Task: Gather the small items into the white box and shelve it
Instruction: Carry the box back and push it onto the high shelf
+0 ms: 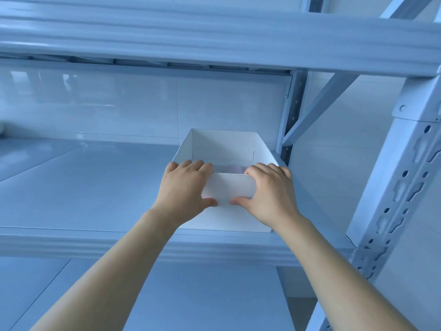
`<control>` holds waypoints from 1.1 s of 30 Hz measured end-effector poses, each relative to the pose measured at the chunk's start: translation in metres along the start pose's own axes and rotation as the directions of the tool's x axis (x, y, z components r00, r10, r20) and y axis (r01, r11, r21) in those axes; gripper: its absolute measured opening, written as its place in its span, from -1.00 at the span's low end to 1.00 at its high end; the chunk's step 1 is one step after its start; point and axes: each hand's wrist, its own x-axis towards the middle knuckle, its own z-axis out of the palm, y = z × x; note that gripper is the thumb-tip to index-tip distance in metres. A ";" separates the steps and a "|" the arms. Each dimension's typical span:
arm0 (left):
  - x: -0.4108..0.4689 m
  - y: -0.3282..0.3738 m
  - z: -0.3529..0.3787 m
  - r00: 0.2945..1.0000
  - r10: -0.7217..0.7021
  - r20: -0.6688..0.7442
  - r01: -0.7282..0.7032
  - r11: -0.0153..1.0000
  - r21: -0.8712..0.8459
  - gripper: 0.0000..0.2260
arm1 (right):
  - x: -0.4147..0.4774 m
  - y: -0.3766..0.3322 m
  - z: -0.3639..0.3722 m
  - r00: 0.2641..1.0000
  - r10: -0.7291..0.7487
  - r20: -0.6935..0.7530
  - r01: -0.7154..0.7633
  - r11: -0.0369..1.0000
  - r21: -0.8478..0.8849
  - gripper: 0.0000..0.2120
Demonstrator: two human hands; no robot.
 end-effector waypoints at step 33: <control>-0.082 -0.022 -0.060 0.987 0.152 0.056 -0.159 0.976 0.150 -0.29 | -0.061 -0.090 -0.046 0.998 -0.002 0.057 0.008 0.995 -0.098 -0.36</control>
